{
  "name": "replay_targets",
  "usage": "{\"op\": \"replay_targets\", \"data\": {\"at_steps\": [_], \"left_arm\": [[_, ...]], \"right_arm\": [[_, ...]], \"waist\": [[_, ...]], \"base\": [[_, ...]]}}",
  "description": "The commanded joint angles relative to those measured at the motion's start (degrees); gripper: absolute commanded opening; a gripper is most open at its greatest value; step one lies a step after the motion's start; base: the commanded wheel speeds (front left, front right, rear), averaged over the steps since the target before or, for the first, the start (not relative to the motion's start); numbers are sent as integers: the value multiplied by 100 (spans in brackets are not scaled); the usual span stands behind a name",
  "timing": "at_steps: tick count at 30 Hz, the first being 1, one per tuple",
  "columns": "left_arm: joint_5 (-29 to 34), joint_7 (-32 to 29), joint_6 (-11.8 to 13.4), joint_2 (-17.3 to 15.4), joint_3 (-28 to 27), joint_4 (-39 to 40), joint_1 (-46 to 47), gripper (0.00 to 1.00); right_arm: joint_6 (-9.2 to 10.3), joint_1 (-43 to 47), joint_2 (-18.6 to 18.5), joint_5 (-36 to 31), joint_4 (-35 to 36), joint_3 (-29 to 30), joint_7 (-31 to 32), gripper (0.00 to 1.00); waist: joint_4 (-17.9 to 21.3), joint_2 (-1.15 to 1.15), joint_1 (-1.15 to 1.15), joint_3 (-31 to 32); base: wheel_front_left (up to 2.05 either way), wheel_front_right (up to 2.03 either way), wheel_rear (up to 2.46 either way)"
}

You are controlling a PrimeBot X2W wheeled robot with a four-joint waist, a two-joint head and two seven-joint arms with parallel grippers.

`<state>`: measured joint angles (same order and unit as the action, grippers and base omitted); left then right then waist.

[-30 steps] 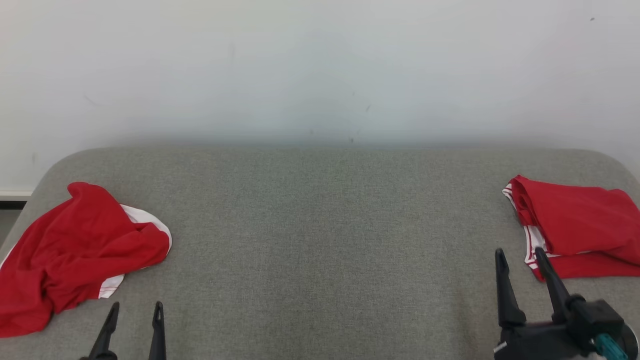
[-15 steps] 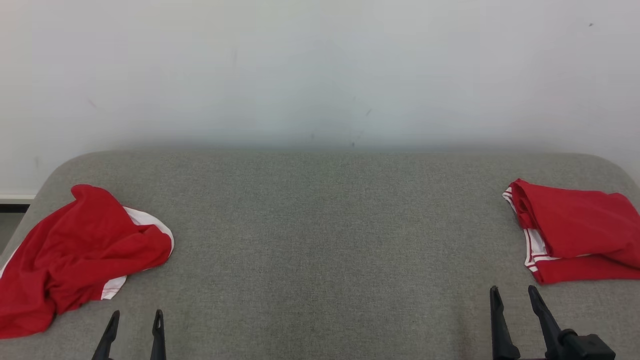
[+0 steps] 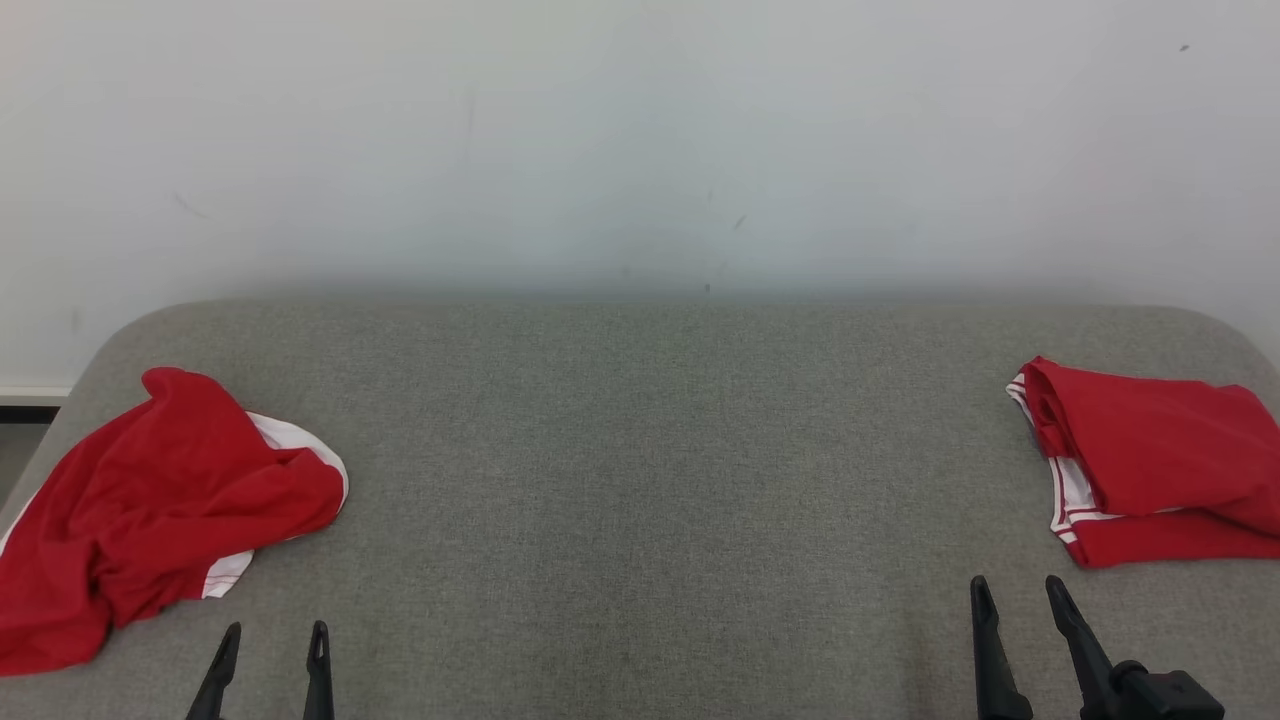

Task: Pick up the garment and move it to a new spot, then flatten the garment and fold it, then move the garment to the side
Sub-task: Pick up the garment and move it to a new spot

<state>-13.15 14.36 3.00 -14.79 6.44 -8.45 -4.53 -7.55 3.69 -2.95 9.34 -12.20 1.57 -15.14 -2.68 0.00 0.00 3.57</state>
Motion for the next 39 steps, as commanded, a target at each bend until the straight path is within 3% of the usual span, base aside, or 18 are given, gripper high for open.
{"op": "replay_targets", "data": {"at_steps": [1,11,31,39], "left_arm": [[-29,19,14,-16,3,28,-45,100],[-41,-59,16,-90,54,82,3,100],[-90,-160,114,-305,5,144,-114,100],[-158,-179,215,-398,-115,270,-174,100]], "right_arm": [[15,29,9,13,-19,22,-7,100],[15,83,9,64,-59,41,-6,100],[15,70,7,144,-145,18,-7,100],[15,-71,7,196,-190,-166,-7,100]], "waist": [[-7,0,0,3],[-155,0,0,17],[-2155,0,0,11],[-2525,0,0,-25]], "base": [[0,0,0],[0,0,0],[0,0,0],[0,0,0]]}}
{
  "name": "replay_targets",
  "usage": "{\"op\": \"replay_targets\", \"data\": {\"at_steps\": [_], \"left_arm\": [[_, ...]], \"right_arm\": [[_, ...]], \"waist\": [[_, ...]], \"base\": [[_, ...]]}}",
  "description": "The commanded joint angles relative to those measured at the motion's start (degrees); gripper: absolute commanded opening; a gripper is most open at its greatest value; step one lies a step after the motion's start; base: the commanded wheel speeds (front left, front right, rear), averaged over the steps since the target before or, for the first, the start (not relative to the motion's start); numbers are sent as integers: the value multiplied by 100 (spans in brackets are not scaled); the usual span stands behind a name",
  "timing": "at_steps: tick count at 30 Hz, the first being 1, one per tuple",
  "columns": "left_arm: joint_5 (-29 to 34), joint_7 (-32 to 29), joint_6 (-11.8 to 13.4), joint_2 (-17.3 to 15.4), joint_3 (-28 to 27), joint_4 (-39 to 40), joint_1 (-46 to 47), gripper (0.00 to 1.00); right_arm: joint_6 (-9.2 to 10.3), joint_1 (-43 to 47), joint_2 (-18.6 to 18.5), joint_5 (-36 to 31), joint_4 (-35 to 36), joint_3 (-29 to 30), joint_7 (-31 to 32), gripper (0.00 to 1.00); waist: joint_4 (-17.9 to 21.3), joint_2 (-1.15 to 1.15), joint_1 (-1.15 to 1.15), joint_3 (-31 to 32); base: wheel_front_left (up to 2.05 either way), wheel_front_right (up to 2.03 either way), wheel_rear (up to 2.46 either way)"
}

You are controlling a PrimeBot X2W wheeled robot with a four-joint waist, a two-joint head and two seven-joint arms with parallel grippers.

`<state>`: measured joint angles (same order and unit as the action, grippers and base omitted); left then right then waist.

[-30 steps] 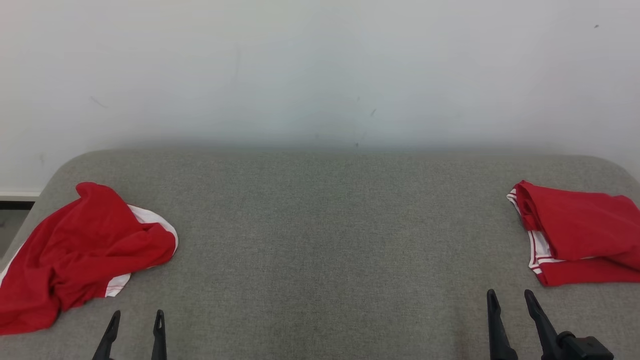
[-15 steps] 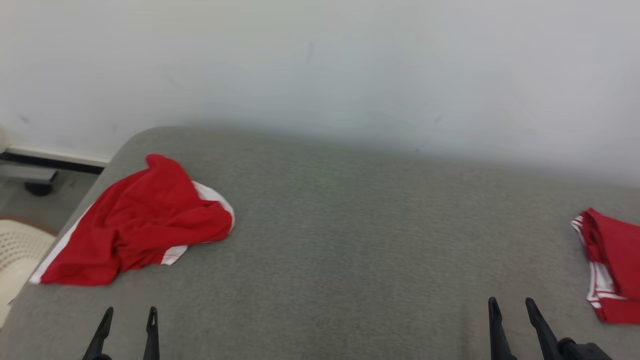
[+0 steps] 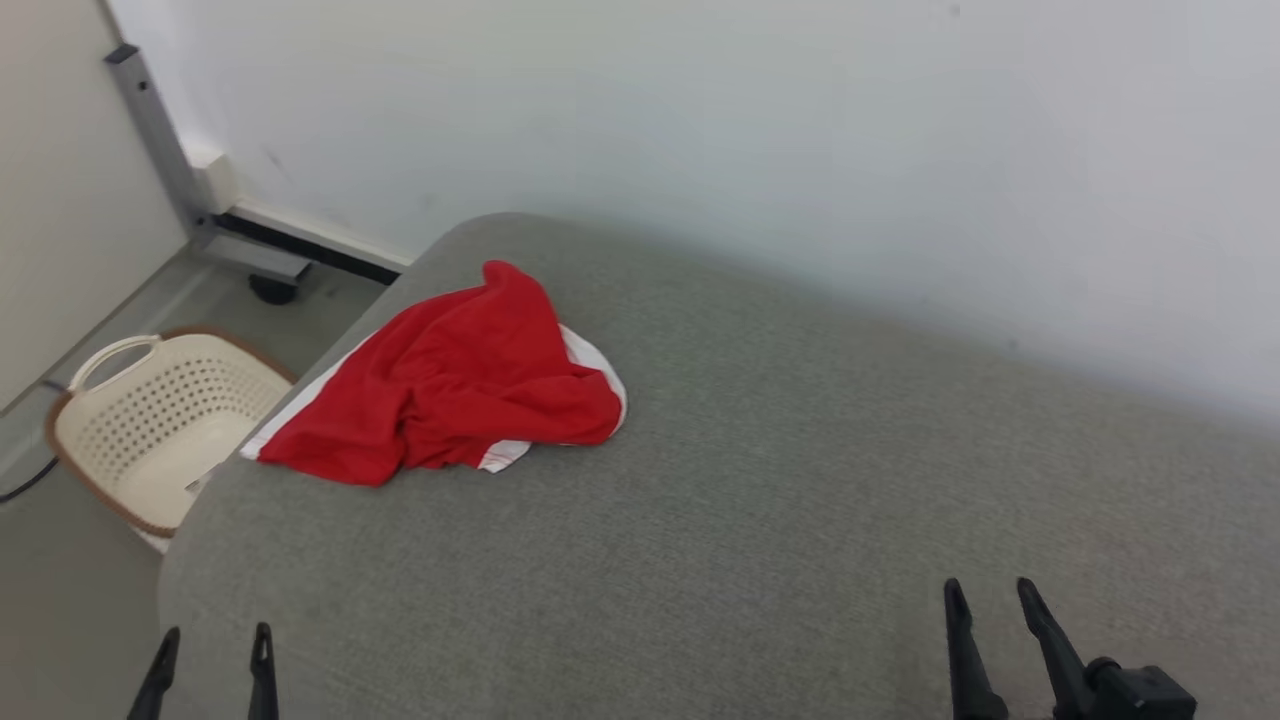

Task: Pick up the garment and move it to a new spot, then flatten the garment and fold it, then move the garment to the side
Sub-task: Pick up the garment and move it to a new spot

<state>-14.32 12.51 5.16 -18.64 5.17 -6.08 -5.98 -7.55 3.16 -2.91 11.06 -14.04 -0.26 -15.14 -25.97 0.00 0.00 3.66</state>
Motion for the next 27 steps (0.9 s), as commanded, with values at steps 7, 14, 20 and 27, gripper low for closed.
{"op": "replay_targets", "data": {"at_steps": [7,14,20,27], "left_arm": [[-131,73,140,-23,-144,187,-183,100],[-148,112,191,-27,-180,240,-245,100],[-173,57,152,-87,-154,215,-112,100],[-229,-91,-6,-260,-116,93,341,100]], "right_arm": [[15,-238,-1,-5,-131,-128,-7,100],[15,-306,1,-34,-200,-170,-7,100],[15,-218,0,12,-185,-121,-7,100],[15,-105,2,44,-74,-80,-6,100]], "waist": [[-256,0,0,-121],[-271,0,0,-144],[-247,0,0,-118],[-66,0,0,-65]], "base": [[0,0,0],[0,0,0],[0,0,0],[0,0,0]]}}
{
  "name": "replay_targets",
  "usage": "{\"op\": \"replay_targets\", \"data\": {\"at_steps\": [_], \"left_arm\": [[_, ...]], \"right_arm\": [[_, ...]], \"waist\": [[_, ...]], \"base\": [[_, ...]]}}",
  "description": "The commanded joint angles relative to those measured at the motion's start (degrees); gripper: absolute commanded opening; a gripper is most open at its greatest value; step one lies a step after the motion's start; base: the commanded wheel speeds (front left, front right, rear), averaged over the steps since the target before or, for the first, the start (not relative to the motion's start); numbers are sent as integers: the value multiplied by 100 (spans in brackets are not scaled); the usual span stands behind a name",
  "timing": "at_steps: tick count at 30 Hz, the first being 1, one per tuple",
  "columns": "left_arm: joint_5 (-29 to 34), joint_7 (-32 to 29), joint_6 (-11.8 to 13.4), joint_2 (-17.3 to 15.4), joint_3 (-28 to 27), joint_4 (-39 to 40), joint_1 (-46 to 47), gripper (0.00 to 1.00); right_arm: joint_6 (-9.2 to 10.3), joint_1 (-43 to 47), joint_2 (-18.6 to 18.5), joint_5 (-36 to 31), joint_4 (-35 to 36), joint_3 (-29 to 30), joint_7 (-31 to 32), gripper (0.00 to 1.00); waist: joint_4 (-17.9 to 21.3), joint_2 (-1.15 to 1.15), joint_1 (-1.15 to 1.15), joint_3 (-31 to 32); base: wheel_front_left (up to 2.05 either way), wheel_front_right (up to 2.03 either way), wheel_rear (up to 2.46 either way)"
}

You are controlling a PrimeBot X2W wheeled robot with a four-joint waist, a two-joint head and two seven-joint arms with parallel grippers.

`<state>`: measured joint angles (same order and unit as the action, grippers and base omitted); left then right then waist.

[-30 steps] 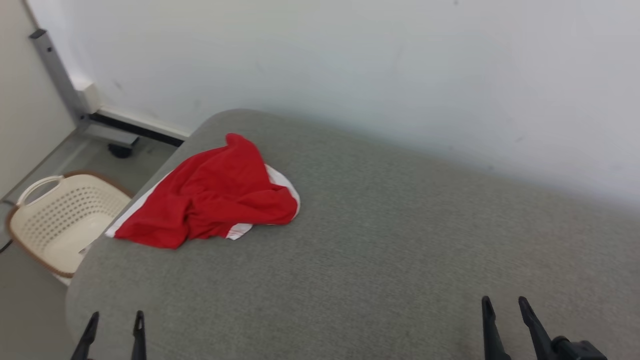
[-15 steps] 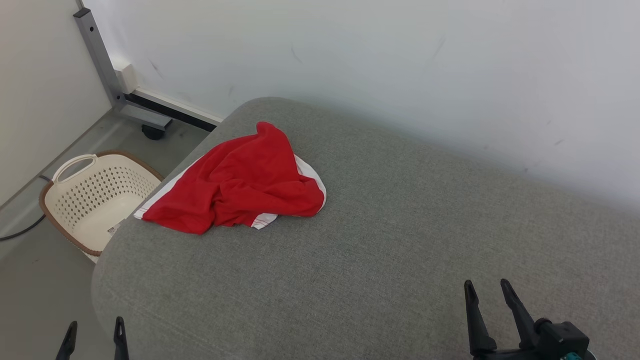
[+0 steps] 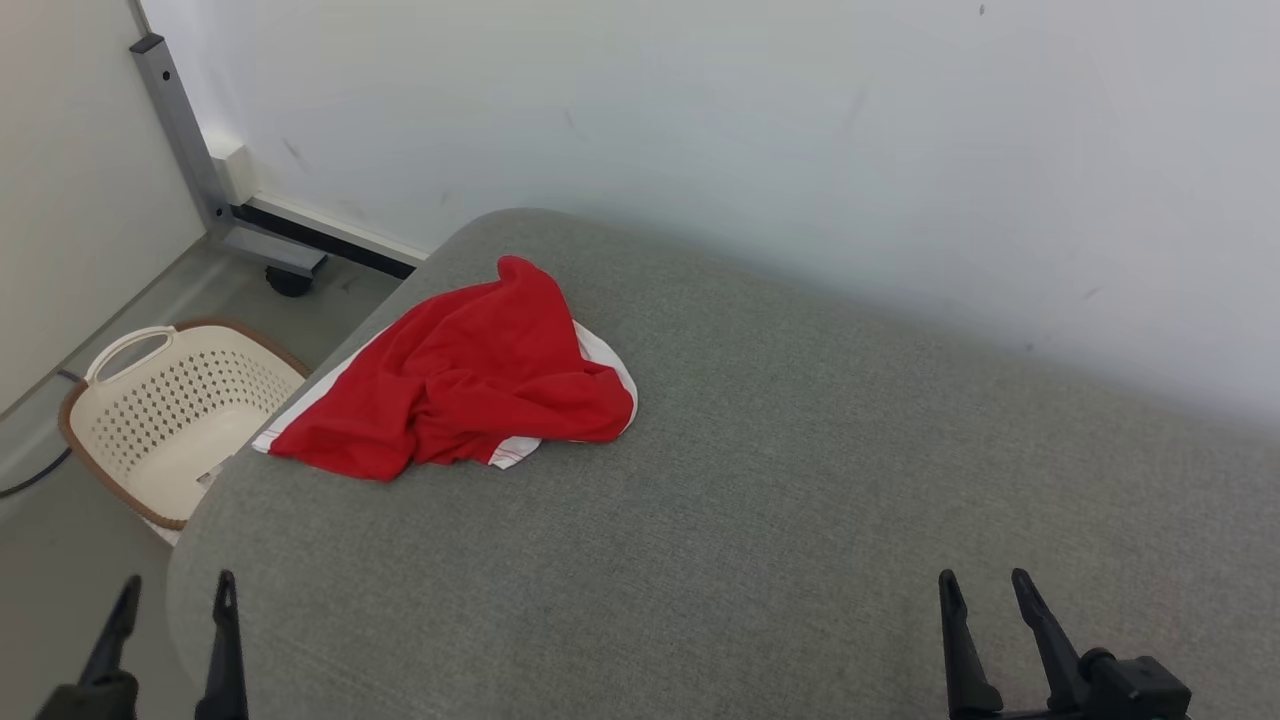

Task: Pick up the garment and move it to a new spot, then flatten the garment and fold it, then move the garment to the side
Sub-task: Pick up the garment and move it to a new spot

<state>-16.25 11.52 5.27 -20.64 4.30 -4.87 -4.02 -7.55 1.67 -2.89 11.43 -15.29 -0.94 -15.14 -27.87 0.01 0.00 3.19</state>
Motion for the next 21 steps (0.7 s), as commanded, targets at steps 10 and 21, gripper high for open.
{"op": "replay_targets", "data": {"at_steps": [10,21], "left_arm": [[-329,-167,-302,-488,-330,-509,1592,100],[-646,-530,-760,-977,-449,-1464,3277,100]], "right_arm": [[15,-649,-3,-142,298,-319,-6,100],[15,-1213,-2,-96,504,-662,-6,100]], "waist": [[1314,-1,0,-683],[2557,-1,0,-1572]], "base": [[0,0,0],[0,0,0]]}}
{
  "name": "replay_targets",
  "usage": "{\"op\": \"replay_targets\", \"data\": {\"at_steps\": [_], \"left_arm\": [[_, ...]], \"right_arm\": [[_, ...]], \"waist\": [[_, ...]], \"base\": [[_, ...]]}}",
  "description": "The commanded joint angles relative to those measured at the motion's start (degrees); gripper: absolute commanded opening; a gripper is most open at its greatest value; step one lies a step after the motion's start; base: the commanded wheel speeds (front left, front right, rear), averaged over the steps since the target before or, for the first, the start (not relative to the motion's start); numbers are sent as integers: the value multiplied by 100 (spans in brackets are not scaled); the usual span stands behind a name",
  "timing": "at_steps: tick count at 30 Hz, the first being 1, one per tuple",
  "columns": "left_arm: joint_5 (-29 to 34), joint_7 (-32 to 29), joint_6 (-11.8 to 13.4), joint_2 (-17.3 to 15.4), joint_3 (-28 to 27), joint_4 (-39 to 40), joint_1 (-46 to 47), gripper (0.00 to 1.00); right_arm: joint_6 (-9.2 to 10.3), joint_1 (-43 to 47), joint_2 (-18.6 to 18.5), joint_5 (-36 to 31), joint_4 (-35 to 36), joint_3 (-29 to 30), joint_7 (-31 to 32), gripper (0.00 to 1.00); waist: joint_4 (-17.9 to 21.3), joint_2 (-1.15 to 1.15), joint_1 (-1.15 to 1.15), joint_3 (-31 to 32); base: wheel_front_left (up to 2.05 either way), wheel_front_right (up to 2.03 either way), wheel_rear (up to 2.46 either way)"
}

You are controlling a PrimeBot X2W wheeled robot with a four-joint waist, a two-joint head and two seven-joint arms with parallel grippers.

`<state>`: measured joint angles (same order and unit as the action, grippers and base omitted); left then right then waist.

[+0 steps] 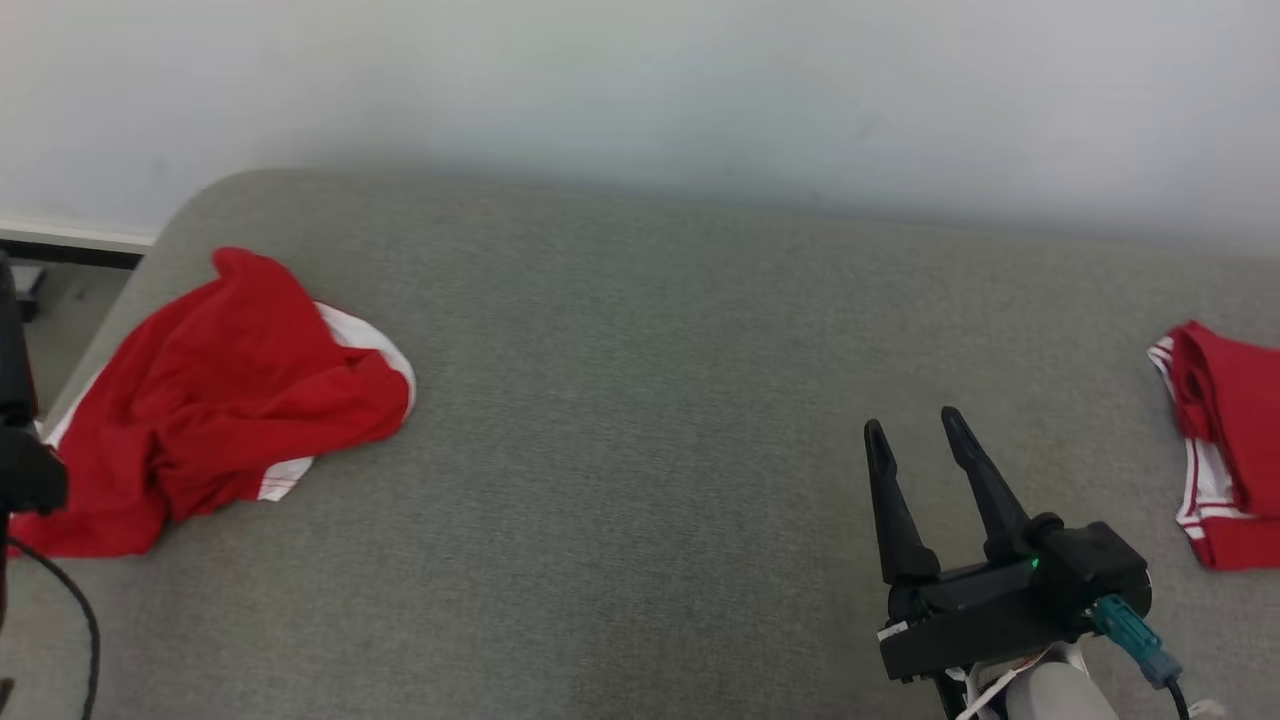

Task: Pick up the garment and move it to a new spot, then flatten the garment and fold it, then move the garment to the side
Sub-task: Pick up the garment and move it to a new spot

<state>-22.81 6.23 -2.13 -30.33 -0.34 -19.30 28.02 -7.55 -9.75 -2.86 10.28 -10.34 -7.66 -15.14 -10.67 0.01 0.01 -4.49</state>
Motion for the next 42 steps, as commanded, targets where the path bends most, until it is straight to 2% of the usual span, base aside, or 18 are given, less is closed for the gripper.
{"op": "replay_targets", "data": {"at_steps": [1,5,12,21,29,35,36,37,42], "left_arm": [[-1,-40,-45,-73,5,-109,200,100],[-65,-258,-184,-237,60,-523,641,100],[-205,-685,-389,-361,315,-1504,1138,100],[-562,-1445,-509,-420,596,-2737,1370,100],[-1041,-3005,-527,-307,850,-3555,1422,100],[-1215,-3283,-530,-202,875,-3760,1330,100],[-1258,-3303,-531,-171,870,-3788,1301,21],[-1255,-3296,-531,-161,894,-3793,1275,0],[-1239,-2914,-525,-180,977,-3614,1293,0]], "right_arm": [[15,-113,-8,7,12,-12,-7,100],[15,-281,-4,64,76,-74,-7,100],[15,-432,-4,125,149,-145,-7,100],[15,-507,-3,92,105,-164,-7,100],[15,-483,-5,13,28,-139,-7,100],[15,-525,-6,9,-22,-179,-6,100],[15,-524,-5,10,-32,-183,-7,100],[15,-522,-4,9,-44,-187,-7,100],[15,-459,-3,-25,-116,-128,-7,100]], "waist": [[927,-1,-1,-880],[1215,-1,-1,-1136],[1477,-1,-1,-1412],[1579,-1,-1,-1483],[1545,-1,-1,-1404],[1557,-1,-1,-1379],[1558,-1,-1,-1369],[1555,-1,-1,-1357],[1487,-1,-1,-1223]], "base": [[0,0,0],[0,0,0],[0,0,0],[0,0,0],[0,0,0],[0,0,0],[0,0,0],[0,0,0],[0,0,0]]}}
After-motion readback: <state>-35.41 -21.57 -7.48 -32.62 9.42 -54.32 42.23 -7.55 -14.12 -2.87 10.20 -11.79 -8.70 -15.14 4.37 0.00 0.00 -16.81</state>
